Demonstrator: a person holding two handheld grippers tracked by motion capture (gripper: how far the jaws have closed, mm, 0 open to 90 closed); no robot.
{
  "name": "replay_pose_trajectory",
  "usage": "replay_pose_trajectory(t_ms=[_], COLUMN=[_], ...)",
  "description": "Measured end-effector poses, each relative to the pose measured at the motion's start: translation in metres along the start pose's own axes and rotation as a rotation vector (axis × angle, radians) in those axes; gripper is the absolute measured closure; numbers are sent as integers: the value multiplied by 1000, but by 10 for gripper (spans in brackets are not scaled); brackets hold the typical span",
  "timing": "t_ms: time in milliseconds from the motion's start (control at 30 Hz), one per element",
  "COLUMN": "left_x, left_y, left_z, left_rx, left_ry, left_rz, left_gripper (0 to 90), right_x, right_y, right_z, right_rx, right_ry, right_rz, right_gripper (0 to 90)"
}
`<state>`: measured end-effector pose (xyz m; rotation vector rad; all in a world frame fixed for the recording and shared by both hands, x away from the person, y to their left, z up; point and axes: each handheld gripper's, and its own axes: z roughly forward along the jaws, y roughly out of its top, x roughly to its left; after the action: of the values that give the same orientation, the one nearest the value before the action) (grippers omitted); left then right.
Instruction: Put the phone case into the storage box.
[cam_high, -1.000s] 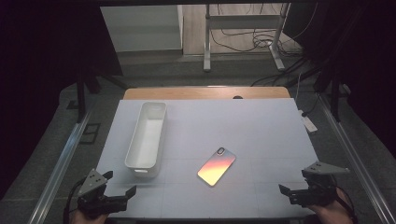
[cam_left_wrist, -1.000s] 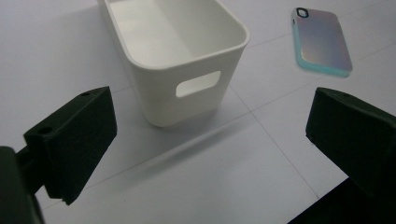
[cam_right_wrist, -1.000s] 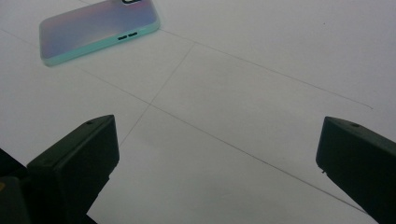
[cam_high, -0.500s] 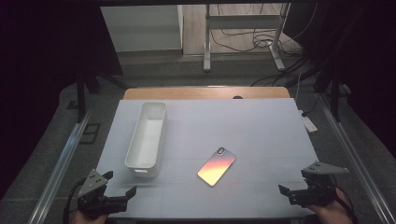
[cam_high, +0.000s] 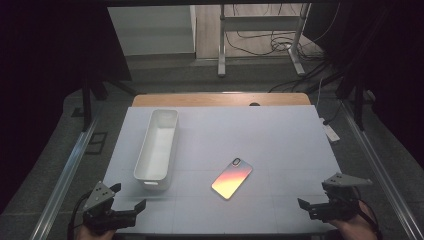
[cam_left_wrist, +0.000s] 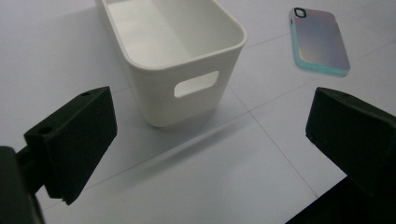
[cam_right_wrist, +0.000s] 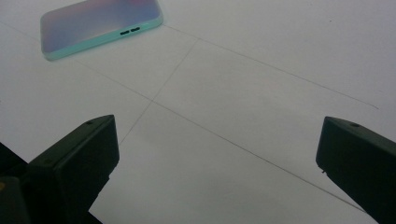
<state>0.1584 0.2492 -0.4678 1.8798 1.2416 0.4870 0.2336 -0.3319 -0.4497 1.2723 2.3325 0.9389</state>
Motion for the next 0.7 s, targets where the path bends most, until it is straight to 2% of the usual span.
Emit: replay_pose_trajectory(t_ms=[267, 700], left_x=[0, 0], left_y=[0, 0], left_z=[0, 0], left_rx=[0, 2], left_ry=[1, 5], left_rz=[0, 6], left_gripper=[28, 29], right_x=[1, -1], right_y=[3, 12], right_z=[1, 5], right_rx=[-1, -11], right_ry=[3, 45], right_rz=[-21, -48], right_gripper=[0, 0])
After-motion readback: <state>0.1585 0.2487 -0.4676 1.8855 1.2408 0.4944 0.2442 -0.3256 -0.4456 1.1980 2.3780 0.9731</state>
